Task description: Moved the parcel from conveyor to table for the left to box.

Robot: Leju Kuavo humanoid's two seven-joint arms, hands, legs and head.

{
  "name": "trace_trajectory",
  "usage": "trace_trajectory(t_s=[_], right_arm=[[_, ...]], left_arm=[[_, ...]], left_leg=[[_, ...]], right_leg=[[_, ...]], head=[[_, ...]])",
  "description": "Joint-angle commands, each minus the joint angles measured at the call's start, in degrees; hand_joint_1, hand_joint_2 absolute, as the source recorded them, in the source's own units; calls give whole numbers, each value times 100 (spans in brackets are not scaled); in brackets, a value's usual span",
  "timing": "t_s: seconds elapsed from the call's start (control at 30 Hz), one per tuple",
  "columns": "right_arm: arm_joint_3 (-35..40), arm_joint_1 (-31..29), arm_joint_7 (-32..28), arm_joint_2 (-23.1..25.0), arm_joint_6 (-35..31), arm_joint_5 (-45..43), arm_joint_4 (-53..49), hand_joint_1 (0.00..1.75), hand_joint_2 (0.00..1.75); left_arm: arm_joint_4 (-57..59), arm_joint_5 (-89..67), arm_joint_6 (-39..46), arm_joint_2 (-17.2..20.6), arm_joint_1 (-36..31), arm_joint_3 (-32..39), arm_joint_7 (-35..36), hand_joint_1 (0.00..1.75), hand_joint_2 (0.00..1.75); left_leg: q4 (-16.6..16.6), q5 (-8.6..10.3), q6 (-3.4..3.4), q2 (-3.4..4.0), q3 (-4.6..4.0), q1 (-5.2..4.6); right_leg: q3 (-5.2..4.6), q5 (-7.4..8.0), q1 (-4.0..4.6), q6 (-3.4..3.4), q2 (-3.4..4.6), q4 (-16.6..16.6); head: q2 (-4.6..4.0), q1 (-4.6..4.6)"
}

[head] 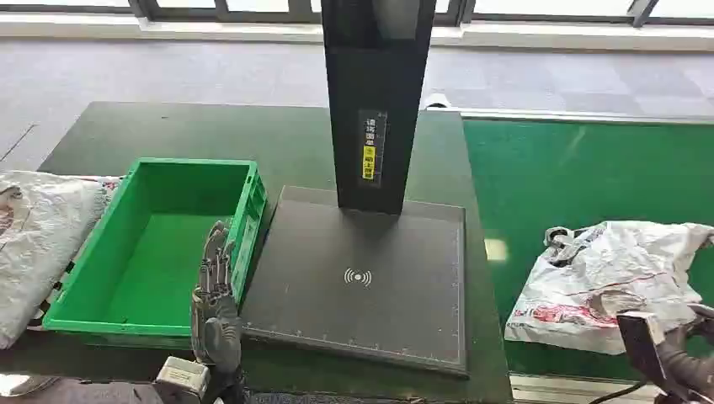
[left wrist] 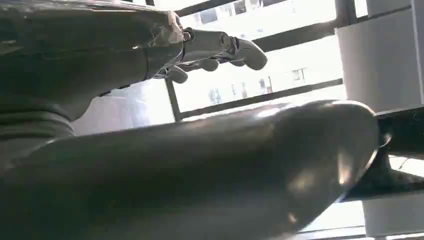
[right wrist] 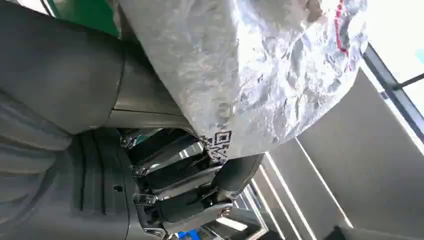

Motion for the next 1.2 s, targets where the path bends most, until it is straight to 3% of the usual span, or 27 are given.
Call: trace_trajectory(t_s=[0.03,0.9,1.07,1.2], right_arm=[[729,88,33,412,-4,-19,-996,175,175],[738,87,35,407,-3,-18,-1000,175,175],[1456,66,-130,490,-153,-94,-1698,175,175],[2355,61,157,335,-142,35,-2575,175,175]], left_arm=[[224,-28,-44,23,-205,211,53,0,0],[224,-29,-46,25,-207,214,54,0,0],[257,-63,-193,17,-277,225,70,0,0],[426,-64,-318,5,-373,180,48,0,0]], left_leg=[[-8,-1,-7,24,10,5],[-10,2,-5,15,11,4],[-15,2,-10,36,15,8],[-4,-1,-9,45,2,2]], right_leg=[[0,6,6,-13,26,-7],[4,6,5,-11,17,-12],[1,13,9,-19,39,-16],[-15,10,3,-15,47,2]], head=[[0,0],[0,0],[0,0],[0,0]])
